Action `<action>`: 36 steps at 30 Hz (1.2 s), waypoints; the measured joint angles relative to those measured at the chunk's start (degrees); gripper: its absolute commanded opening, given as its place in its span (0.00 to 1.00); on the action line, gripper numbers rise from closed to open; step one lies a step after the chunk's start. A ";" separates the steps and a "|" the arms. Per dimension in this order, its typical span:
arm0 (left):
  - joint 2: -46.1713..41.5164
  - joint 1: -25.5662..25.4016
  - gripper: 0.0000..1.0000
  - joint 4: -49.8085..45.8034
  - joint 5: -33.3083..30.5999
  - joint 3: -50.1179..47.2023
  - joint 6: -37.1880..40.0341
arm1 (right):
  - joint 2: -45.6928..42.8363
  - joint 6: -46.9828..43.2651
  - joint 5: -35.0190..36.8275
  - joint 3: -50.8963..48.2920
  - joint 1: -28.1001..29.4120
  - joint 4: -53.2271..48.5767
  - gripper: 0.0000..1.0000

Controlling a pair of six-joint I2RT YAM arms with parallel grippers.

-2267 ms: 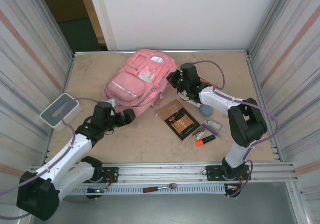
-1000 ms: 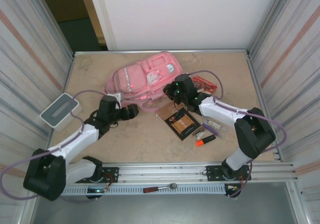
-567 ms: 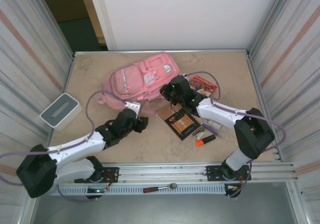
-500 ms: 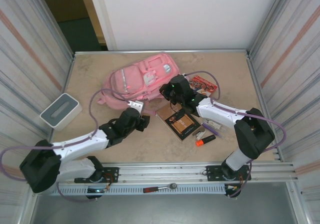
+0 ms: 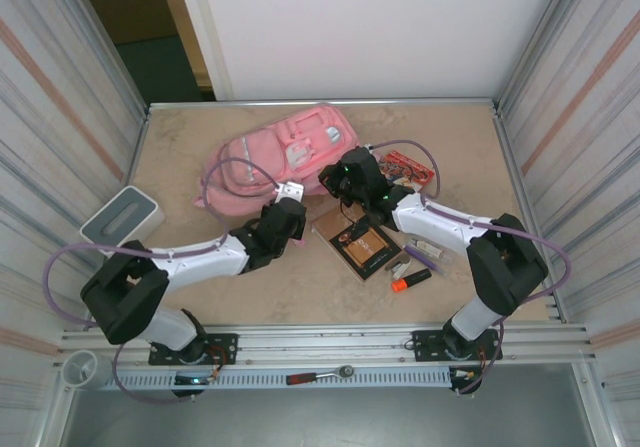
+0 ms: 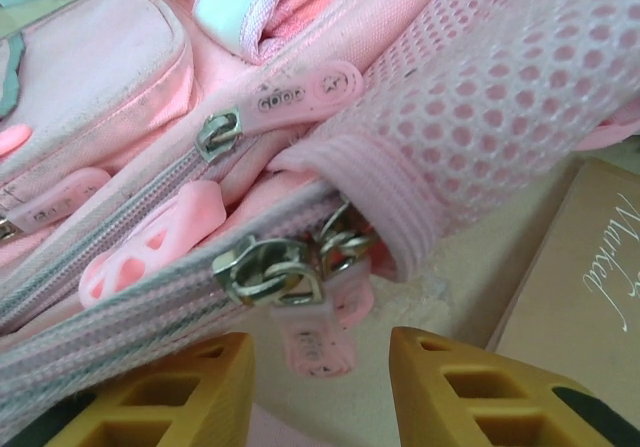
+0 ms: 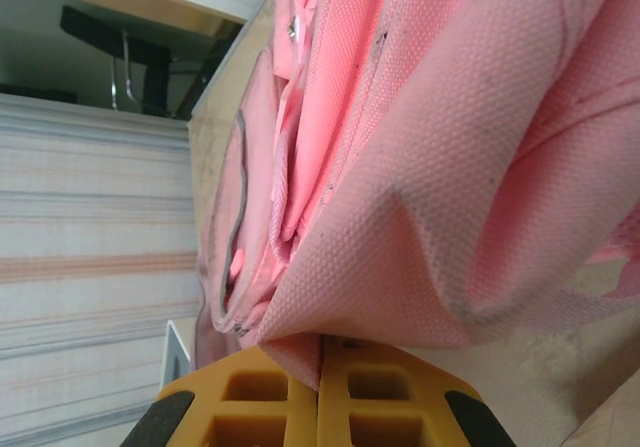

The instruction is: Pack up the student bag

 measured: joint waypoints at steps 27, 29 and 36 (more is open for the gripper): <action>-12.72 17.51 0.00 5.20 30.23 -10.78 4.15 | 1.07 -3.91 -4.20 -0.33 -2.45 0.22 0.00; -13.86 18.60 0.00 5.77 32.72 -12.04 3.91 | 1.22 -4.42 -4.61 -0.33 -2.82 0.17 0.00; -14.75 19.26 0.00 5.70 37.46 -12.79 3.54 | 2.29 -4.63 -5.53 0.20 -3.67 0.13 0.00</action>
